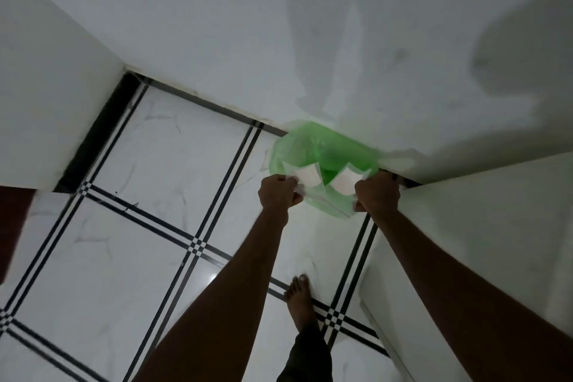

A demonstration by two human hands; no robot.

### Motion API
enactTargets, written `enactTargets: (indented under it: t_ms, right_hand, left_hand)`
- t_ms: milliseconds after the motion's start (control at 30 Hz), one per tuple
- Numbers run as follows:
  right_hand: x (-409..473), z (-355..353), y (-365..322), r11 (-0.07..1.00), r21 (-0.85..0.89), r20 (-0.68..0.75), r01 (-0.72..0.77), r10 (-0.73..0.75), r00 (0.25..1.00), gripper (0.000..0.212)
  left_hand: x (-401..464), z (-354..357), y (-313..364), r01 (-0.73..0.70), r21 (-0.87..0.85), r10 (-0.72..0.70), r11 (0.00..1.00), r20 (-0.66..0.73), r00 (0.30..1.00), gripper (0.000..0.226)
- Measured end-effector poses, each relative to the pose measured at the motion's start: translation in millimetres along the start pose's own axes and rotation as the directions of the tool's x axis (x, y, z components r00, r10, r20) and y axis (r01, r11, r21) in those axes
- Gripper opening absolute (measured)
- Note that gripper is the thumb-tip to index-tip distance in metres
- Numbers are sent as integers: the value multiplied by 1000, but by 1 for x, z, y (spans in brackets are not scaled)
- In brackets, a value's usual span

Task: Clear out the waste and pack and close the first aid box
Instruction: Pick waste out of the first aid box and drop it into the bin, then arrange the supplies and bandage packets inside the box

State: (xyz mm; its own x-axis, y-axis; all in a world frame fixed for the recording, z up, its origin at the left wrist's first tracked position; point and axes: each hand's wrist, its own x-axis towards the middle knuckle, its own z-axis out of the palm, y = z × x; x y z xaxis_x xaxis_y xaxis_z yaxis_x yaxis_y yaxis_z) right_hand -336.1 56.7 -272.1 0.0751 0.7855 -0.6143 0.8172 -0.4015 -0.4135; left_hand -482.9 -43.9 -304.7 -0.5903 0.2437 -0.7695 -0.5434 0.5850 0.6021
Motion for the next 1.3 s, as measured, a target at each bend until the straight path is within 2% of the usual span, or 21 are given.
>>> enactTargets:
  t_ms: [100, 200, 267, 333, 433, 500, 633, 767, 1000, 1167, 1300]
  right_hand:
    - [42, 42, 8, 999, 31, 64, -44, 42, 997, 23]
    - [78, 77, 20, 964, 215, 197, -155, 113, 974, 27]
    - [104, 97, 35, 938, 275, 241, -212, 147, 959, 31]
    - [111, 108, 41, 907, 328, 266, -265, 180, 947, 27]
    - [88, 99, 25, 874, 390, 282, -289, 185, 941, 5]
    - [73, 85, 15, 844, 446, 290, -297, 178, 940, 8]
    - [31, 40, -8, 790, 567, 255, -235, 103, 962, 21]
    - [-20, -27, -24, 761, 632, 232, -146, -6, 973, 14]
    - [-120, -173, -17, 676, 733, 64, 76, -180, 982, 20]
    - [-179, -290, 32, 604, 769, -54, 211, -268, 962, 22]
    - [-210, -369, 98, 587, 762, -135, 273, -268, 954, 23]
  left_hand:
    - [51, 15, -19, 48, 43, -50, 998, 67, 996, 5]
    - [82, 30, -31, 151, 5, -147, 989, 258, 955, 4]
    - [91, 36, -36, 190, 32, -190, 981, 332, 924, 5]
    - [97, 38, -40, 198, 44, -201, 979, 339, 919, 9]
    - [90, 36, -36, 195, 38, -198, 980, 301, 933, 7]
    - [75, 34, -27, 181, 7, -175, 983, 297, 939, 8]
    - [21, 27, 3, 111, -43, -91, 993, 321, 943, 26]
    - [-58, 23, 43, 41, -106, 0, 993, 363, 932, 29]
    - [-208, 34, 81, -141, -190, 218, 972, 484, 847, 30]
    - [-331, 73, 81, -174, -265, 299, 948, 562, 771, 34]
    - [-419, 115, 50, -199, -232, 303, 952, 637, 709, 36]
